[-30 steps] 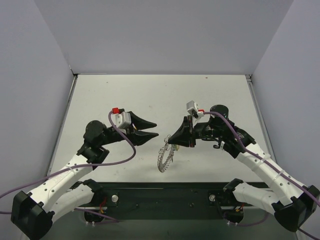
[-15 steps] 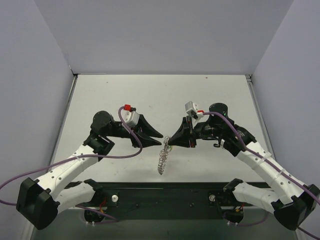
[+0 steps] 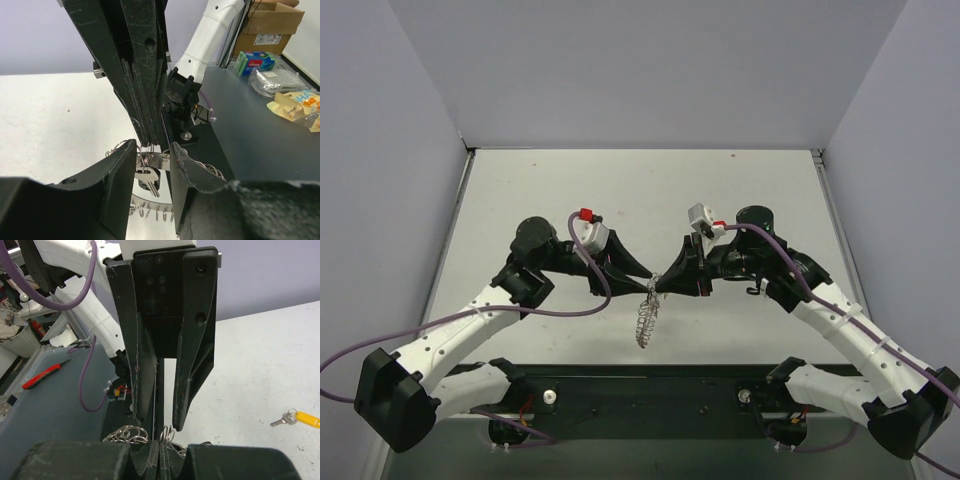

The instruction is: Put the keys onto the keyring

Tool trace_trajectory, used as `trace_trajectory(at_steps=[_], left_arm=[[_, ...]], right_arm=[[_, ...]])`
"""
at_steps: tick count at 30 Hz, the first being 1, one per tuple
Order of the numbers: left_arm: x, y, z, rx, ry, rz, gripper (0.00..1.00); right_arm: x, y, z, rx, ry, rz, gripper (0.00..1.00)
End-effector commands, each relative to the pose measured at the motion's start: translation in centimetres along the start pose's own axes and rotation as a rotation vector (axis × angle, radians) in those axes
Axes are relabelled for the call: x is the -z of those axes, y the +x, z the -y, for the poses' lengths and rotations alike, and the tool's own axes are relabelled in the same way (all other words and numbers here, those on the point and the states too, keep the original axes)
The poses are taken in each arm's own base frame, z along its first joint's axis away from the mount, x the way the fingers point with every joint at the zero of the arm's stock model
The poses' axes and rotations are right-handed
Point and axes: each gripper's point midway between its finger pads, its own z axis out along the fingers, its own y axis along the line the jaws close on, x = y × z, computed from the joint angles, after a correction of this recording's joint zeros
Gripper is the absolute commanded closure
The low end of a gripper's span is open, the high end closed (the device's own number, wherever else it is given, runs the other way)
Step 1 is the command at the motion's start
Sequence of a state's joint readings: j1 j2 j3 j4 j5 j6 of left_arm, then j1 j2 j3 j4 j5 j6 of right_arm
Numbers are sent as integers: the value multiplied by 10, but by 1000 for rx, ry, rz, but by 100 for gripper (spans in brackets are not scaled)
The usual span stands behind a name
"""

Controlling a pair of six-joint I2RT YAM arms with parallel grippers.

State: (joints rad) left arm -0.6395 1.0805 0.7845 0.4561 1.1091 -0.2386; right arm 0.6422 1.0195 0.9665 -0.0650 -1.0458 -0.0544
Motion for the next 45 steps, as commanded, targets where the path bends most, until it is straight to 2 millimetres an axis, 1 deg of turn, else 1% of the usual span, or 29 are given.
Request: trace_trajectory(at_steps=[1, 4, 5, 12, 14, 15, 16, 17, 20, 22, 23, 24, 25, 26, 27, 28, 29, 30, 31, 33, 37, 40, 45], left_arm=[[-10, -11, -5, -44, -5, -13, 58], [-13, -7, -6, -40, -6, -29, 63], [-13, -4, -8, -39, -16, -36, 66], [-11, -1, -12, -47, -54, -45, 77], [-11, -1, -12, -45, -55, -49, 83], [-11, -1, -11, -43, -52, -50, 92], [-12, -1, -11, -45, -52, -50, 97], [-12, 0, -11, -42, -52, -51, 100], [-12, 0, -13, -49, -70, -41, 100], [-12, -6, -13, -77, -81, -17, 100], [-11, -9, -14, -80, -102, -2, 100], [-10, -8, -13, -87, -111, 9, 100], [-10, -15, -13, -101, -126, 41, 100], [-8, -22, -13, -118, -148, 70, 100], [-7, -17, -14, -114, -159, 78, 100], [-6, -26, -18, -123, -198, 117, 100], [-4, -28, -16, -130, -208, 135, 100], [-4, -31, -15, -139, -212, 151, 100], [-2, -32, -18, -136, -243, 180, 100], [1, -39, -14, -149, -249, 226, 100], [6, -51, -8, -156, -257, 324, 100], [7, -58, -4, -163, -249, 355, 100], [6, -63, 1, -164, -224, 378, 100]], right_arm=[[3, -36, -13, 133, -52, 78, 100], [3, -37, -13, 139, -44, 82, 100], [3, -36, -12, 139, -41, 81, 100], [7, -39, -9, 156, -2, 90, 100], [7, -40, -9, 161, 4, 92, 100], [7, -40, -8, 161, 9, 92, 100], [7, -40, -7, 160, 15, 92, 100], [7, -40, -7, 160, 18, 92, 100], [9, -40, 0, 150, 61, 93, 100], [11, -41, 3, 147, 97, 101, 100], [13, -41, 9, 146, 140, 107, 97], [17, -44, 8, 156, 162, 123, 80], [19, -50, 10, 160, 184, 154, 72], [21, -53, 13, 167, 218, 175, 65], [25, -51, 12, 170, 238, 197, 55], [28, -60, 12, 178, 253, 244, 51], [31, -62, 15, 177, 282, 268, 48], [33, -61, 13, 180, 289, 286, 43], [36, -66, 12, 196, 293, 312, 41], [35, -69, 5, 191, 262, 325, 40], [29, -71, -6, 179, 175, 312, 42], [25, -70, -8, 174, 145, 308, 43], [20, -69, -9, 161, 116, 301, 49]])
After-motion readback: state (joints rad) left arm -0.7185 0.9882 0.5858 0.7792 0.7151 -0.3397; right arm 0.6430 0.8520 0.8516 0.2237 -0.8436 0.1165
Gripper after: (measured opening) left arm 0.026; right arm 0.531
